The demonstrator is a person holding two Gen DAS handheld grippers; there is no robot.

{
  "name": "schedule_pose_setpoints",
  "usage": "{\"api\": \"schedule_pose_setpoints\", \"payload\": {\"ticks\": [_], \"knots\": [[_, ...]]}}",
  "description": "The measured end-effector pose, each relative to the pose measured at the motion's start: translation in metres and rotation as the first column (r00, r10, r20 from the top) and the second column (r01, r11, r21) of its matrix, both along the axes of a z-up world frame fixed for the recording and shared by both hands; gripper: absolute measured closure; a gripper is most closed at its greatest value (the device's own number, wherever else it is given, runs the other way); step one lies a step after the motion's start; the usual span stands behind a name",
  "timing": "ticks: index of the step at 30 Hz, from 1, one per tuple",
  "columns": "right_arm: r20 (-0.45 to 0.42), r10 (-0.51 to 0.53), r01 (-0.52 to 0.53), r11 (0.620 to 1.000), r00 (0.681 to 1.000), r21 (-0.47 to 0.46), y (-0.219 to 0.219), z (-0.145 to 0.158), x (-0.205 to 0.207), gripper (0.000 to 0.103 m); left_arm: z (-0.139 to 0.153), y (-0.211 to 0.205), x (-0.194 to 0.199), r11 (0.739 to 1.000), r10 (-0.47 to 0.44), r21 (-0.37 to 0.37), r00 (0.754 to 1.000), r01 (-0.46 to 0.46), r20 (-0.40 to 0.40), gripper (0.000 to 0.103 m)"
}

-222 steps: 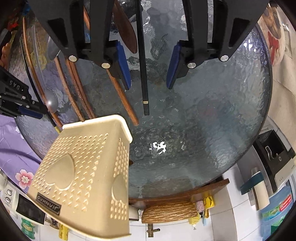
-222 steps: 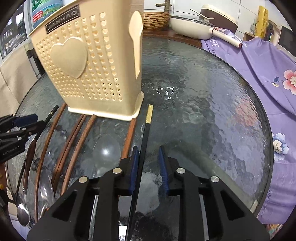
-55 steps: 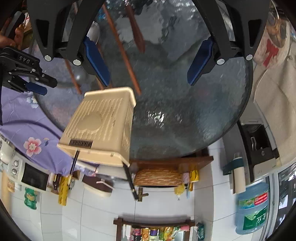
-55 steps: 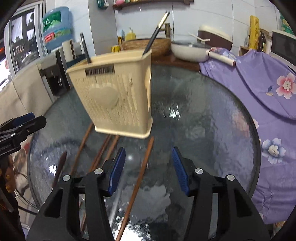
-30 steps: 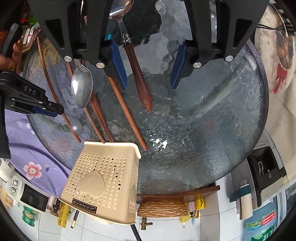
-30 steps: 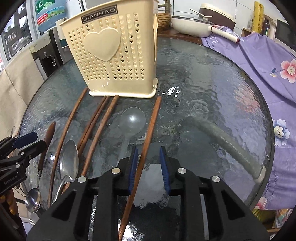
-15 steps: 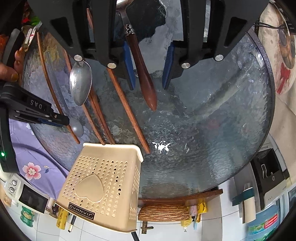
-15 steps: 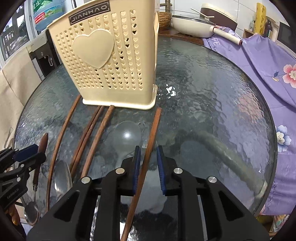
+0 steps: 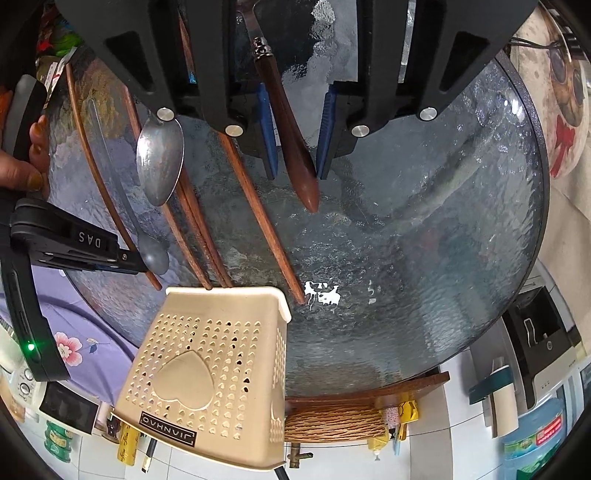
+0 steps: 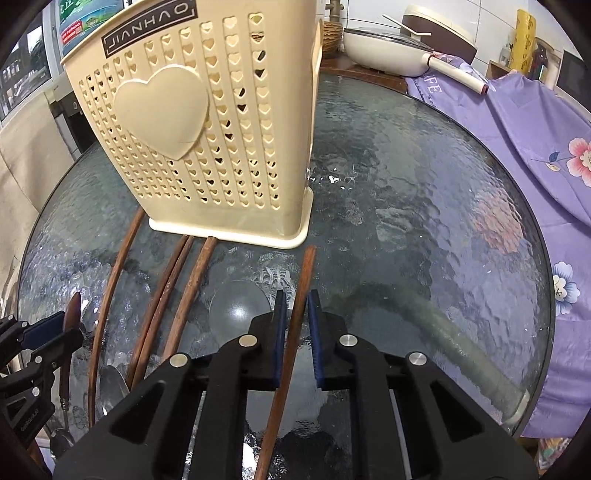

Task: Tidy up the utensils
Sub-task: 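Grasp the wooden-handled spoon with the left gripper while the right gripper grasps a wooden chopstick, then lower the spoon and wooden chopstick into the cream holder and open both grippers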

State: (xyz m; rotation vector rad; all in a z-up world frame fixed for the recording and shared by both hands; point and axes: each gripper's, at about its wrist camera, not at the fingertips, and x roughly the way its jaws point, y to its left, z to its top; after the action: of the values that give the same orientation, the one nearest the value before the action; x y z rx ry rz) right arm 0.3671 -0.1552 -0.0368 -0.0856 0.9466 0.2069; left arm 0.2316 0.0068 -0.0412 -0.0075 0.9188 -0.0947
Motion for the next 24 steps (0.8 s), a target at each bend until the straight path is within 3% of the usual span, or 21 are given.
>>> {"api": "schedule_pose_setpoints", "payload": {"ticks": [16, 24], "knots": [[0.023, 0.014, -0.014, 1.0, 1.0, 0.026, -0.007, -0.001, -0.003, 0.096, 0.002, -0.006, 0.016, 0.999, -0.04, 0.0, 0.999, 0.04, -0.022, 0.088], [0.115, 0.016, -0.029, 0.993, 0.993, 0.115, -0.022, 0.025, -0.015, 0.096, 0.027, -0.003, 0.016, 0.998, -0.058, -0.007, 0.997, 0.058, 0.059, 0.088]]}}
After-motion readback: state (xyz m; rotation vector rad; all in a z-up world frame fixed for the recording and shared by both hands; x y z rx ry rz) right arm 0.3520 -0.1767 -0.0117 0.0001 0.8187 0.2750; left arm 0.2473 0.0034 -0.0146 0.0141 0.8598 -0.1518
